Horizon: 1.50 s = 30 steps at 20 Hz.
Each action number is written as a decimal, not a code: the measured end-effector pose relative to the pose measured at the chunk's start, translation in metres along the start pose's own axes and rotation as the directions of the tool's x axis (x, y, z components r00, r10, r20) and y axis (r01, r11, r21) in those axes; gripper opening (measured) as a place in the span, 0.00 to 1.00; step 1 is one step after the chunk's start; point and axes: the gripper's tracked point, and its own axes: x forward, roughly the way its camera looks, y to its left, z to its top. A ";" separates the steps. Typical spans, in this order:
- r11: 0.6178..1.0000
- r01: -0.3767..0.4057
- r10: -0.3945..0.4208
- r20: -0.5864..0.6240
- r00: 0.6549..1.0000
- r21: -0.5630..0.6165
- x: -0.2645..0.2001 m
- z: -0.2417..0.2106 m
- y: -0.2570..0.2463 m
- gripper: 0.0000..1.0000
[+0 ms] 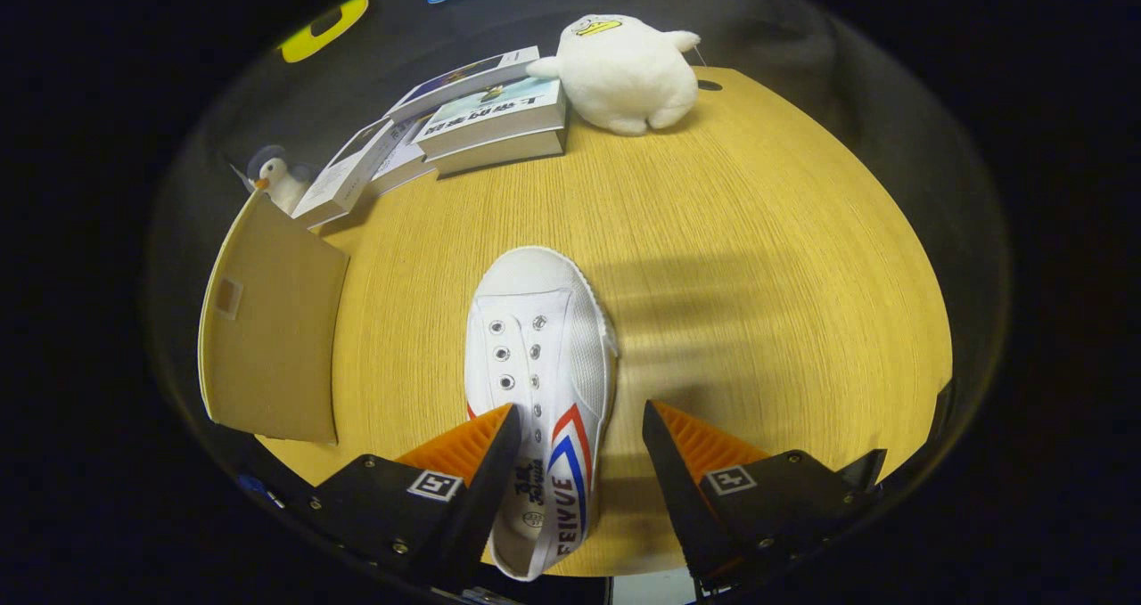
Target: Open the storage box then place both shoes into the box .Put the left shoe in first, then the right shoe, with the right side of both shoes facing outward in a uniform manner.
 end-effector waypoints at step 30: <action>0.961 -0.229 0.217 0.094 0.972 0.156 -0.098 0.056 0.135 0.04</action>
